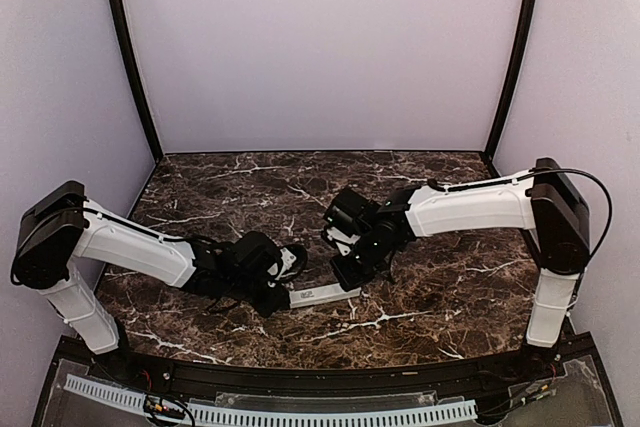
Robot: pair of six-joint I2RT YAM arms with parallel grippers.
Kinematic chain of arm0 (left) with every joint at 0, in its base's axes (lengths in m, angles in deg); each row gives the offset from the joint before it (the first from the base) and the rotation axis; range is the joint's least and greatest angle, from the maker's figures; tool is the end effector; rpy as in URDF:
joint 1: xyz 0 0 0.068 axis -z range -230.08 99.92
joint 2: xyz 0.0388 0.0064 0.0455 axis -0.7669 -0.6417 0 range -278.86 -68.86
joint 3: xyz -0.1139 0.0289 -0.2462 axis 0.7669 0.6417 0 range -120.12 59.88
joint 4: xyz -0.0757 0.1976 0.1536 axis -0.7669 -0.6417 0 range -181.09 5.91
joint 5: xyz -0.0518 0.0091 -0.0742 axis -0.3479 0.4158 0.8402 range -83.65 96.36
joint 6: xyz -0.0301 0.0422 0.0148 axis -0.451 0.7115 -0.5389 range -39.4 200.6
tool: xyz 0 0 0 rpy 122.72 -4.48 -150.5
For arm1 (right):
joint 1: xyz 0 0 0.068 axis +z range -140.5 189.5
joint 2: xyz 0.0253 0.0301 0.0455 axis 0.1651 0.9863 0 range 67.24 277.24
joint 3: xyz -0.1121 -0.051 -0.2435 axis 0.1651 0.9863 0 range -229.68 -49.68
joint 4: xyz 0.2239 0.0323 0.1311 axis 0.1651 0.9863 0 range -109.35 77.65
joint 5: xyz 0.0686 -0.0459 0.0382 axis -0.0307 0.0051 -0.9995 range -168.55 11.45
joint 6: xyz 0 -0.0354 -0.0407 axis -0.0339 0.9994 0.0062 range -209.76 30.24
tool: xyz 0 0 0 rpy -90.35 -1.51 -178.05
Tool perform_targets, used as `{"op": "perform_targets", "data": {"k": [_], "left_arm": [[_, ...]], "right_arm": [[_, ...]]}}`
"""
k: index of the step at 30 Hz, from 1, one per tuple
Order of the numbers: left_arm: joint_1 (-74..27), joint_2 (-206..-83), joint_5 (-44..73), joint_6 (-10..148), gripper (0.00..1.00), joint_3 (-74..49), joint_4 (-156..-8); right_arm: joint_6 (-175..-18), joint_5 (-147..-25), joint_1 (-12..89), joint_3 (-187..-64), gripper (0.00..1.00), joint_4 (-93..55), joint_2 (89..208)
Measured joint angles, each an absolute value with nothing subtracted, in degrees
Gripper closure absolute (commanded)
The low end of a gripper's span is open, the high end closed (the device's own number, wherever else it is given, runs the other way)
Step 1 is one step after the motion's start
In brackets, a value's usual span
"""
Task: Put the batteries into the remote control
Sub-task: Press the battery cover onto the remote control.
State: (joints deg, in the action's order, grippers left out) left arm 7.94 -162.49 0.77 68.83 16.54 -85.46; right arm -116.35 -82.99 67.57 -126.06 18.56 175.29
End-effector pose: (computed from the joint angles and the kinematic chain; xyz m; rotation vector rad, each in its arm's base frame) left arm 0.1657 -0.2590 0.1409 0.9467 2.3251 -0.3988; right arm 0.1987 0.3240 0.1843 -0.8057 2.7840 0.4345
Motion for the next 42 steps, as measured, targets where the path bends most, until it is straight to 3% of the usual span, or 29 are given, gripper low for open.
{"op": "perform_targets", "data": {"k": [19,25,33,36,42], "left_arm": [[7.9,-159.7,-1.0,69.4,1.00,16.5,-85.5],[7.9,-156.7,-2.9,69.4,1.00,17.2,-85.5],[6.7,-150.6,-6.5,67.0,0.92,20.4,-86.2],[5.2,-147.3,-8.7,65.3,0.88,22.5,-85.6],[4.0,-141.7,-12.4,62.4,0.87,26.1,-83.6]], "right_arm": [[-113.6,-83.5,67.1,-125.0,0.98,17.7,175.4],[-104.5,-85.2,68.2,-129.5,0.62,18.2,175.4],[-89.4,-88.5,69.5,-131.4,0.43,16.2,175.3],[-83.7,-91.0,70.1,-132.6,0.48,15.9,175.5],[-77.5,-94.1,70.5,-136.2,0.86,15.3,178.2]]}}
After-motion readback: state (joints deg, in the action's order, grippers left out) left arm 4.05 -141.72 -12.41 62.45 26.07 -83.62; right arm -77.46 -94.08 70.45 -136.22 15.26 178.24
